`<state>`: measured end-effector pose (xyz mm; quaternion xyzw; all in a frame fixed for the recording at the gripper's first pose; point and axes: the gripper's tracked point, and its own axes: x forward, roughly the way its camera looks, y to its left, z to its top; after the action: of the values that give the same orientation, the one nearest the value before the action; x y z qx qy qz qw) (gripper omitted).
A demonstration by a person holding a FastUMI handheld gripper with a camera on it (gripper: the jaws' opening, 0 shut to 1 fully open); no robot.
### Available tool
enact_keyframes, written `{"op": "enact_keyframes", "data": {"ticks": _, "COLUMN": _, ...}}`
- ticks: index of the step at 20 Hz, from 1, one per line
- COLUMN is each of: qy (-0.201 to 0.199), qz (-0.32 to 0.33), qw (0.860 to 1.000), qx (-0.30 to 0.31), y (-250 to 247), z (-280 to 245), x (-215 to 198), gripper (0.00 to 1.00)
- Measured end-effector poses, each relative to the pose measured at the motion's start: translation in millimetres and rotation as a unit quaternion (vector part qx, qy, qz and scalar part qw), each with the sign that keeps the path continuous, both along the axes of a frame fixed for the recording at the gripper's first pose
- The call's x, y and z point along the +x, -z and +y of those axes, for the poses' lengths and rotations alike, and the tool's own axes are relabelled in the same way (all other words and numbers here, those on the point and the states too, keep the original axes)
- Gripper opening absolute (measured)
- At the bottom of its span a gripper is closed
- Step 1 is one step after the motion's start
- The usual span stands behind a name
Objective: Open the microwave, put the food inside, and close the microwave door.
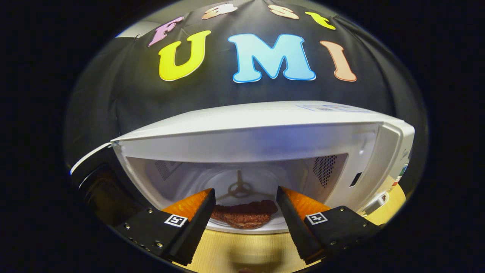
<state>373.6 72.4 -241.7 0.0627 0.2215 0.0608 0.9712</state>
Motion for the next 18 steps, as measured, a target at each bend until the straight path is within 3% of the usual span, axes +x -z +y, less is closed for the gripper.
{"op": "enact_keyframes", "data": {"ticks": 10, "qy": -0.112, "qz": -0.062, "qw": 0.991, "qx": 0.023, "y": -109, "z": 56, "x": -142, "gripper": 0.98}}
{"op": "enact_keyframes", "data": {"ticks": 18, "qy": -0.177, "qz": -0.092, "qw": 0.975, "qx": 0.092, "y": -175, "z": 129, "x": -244, "gripper": 0.98}}
